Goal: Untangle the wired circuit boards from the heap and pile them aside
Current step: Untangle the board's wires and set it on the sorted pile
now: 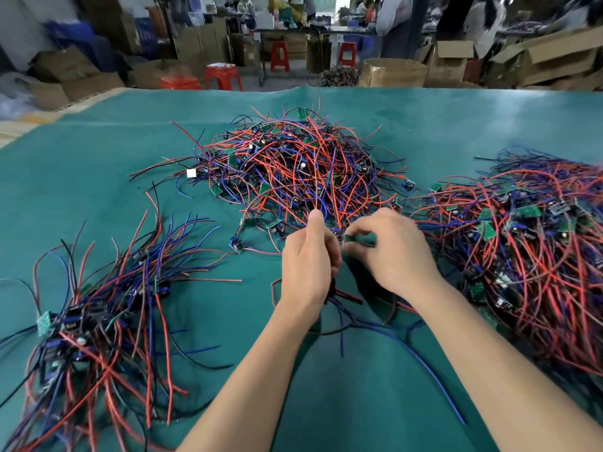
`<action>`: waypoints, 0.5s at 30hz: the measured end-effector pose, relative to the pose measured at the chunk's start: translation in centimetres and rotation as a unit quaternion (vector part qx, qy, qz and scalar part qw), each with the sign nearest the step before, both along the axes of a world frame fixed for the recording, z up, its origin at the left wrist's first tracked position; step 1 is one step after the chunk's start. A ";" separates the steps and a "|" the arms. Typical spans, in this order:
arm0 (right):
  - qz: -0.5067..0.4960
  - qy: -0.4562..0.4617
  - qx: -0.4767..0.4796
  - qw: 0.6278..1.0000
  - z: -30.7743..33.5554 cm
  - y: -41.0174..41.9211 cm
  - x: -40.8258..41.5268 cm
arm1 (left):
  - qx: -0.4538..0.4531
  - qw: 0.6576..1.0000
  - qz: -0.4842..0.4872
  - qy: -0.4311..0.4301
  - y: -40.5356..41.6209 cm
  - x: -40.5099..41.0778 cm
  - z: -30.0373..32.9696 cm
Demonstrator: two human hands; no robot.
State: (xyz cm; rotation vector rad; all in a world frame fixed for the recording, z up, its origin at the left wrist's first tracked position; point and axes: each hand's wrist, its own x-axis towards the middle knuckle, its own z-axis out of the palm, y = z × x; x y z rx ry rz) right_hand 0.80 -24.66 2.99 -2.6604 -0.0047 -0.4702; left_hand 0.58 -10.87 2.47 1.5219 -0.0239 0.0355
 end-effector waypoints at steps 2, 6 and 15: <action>-0.003 -0.037 0.078 0.996 0.7 -1.0 0.0 | -0.011 1.000 -0.003 0.002 0.2 0.1 -0.1; -0.011 -0.052 0.410 0.911 3.1 -3.1 -1.2 | 0.022 0.999 -0.038 -0.020 -0.2 0.0 -0.5; 0.044 0.088 0.679 0.727 1.8 -2.0 -4.0 | -0.084 0.968 -0.236 0.011 -0.3 -0.6 0.0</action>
